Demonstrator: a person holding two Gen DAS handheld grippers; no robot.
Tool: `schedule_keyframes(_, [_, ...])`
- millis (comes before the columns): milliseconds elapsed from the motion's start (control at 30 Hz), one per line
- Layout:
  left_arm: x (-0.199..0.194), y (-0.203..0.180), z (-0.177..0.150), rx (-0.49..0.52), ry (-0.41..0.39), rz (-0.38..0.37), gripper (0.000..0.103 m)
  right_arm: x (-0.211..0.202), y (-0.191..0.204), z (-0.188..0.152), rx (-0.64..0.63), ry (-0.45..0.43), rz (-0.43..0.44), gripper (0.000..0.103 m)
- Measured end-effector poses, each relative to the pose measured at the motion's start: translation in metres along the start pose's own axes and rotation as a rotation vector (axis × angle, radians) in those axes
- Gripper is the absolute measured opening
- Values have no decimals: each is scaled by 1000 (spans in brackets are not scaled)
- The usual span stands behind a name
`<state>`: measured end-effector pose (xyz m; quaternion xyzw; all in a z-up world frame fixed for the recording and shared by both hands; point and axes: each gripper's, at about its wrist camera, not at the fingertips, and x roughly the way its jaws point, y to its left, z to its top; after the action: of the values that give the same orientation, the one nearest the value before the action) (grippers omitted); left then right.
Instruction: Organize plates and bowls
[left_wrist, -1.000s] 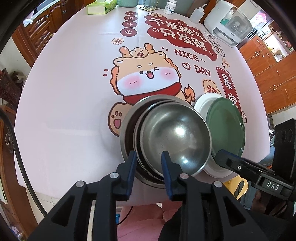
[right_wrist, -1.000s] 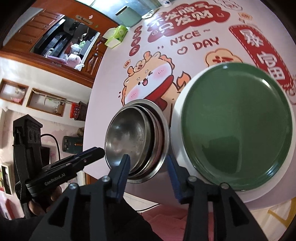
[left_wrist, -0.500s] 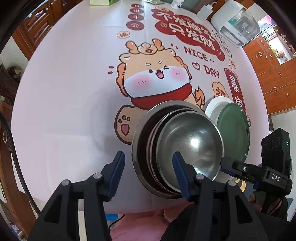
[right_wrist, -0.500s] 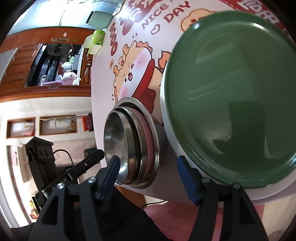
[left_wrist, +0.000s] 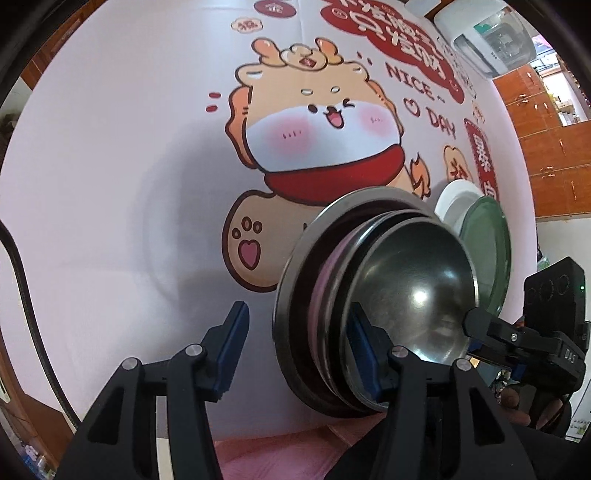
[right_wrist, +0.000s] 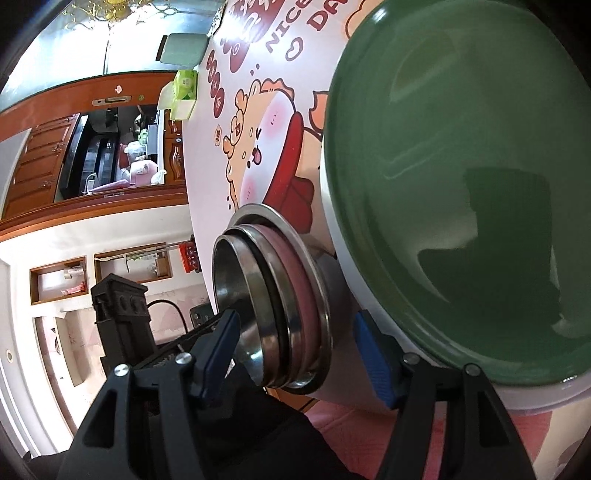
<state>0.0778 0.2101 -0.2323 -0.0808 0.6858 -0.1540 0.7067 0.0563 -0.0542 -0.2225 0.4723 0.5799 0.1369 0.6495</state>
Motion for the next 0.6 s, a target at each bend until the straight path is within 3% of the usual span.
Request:
schedule_keyframes(200, [6, 1, 5, 15, 24, -25, 52, 6, -1, 3, 19, 12, -7, 48])
schedule_keyframes(367, [12, 1, 9, 14, 43, -53, 52, 6, -2, 4, 21, 11, -27, 45])
schedule_keyframes(600, [16, -1, 12, 8, 68, -108, 41, 6, 0, 5, 6, 13, -45, 43])
